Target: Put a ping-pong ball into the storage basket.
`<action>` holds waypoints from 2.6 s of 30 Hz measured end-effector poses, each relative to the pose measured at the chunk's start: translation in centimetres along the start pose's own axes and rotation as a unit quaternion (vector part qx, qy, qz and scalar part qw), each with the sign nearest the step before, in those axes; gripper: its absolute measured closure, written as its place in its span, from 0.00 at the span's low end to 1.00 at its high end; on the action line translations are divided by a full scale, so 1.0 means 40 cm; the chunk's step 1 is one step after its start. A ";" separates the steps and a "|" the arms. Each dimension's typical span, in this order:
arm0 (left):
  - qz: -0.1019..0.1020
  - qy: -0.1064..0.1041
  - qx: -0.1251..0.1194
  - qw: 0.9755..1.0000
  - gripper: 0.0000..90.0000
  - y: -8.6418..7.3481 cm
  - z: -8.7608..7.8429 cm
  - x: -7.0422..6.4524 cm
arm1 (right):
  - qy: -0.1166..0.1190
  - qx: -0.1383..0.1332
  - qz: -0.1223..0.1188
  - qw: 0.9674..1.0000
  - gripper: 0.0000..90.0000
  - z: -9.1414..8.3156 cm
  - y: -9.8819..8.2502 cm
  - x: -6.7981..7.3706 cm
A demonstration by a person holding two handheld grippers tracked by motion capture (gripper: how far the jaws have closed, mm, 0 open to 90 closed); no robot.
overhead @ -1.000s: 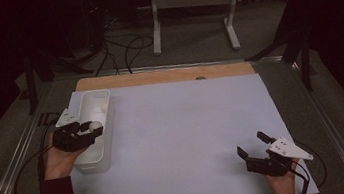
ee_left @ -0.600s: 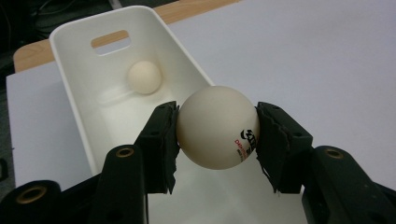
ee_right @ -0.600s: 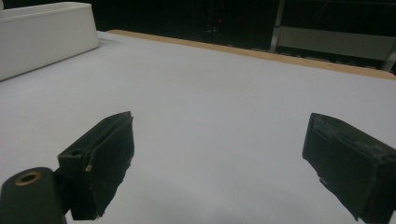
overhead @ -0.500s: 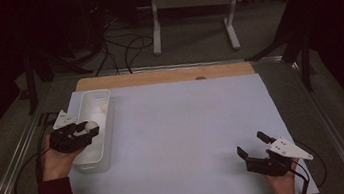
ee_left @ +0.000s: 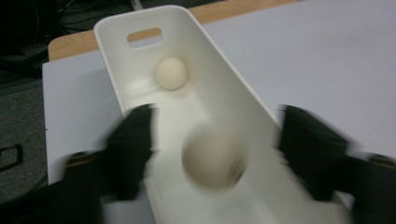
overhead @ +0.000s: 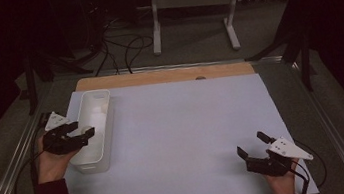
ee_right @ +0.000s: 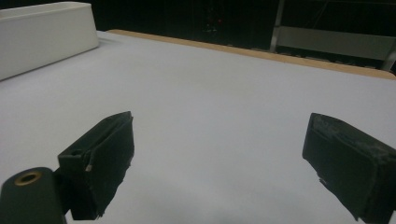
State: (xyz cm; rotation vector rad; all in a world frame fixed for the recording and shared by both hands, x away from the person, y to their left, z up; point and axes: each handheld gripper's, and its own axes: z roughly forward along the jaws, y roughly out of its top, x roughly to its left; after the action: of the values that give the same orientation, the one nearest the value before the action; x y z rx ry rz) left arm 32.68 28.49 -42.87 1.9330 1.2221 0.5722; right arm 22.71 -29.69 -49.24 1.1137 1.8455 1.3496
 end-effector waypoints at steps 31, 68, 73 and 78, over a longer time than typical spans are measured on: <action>0.005 -0.028 -0.069 0.997 0.01 -0.015 -0.014 -0.050 | 0.001 0.000 -0.001 1.000 0.10 0.000 0.000 0.003; 0.026 -0.070 -0.148 0.986 0.01 -0.133 -0.023 -0.147 | 0.014 -0.001 -0.008 1.000 0.10 0.005 0.002 0.011; 0.035 -0.068 -0.141 0.987 0.02 -0.144 -0.017 -0.152 | 0.018 -0.001 -0.011 1.000 0.10 0.007 0.004 0.014; 0.043 -0.068 -0.138 0.987 0.02 -0.147 -0.012 -0.155 | 0.020 -0.003 -0.015 1.000 0.10 0.007 0.005 0.016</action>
State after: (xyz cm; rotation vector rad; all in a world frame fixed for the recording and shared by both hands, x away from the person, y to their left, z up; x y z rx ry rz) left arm 26.35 24.56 -47.11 1.7636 0.9263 0.6099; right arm 22.69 -28.98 -49.10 1.0589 1.8777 1.3699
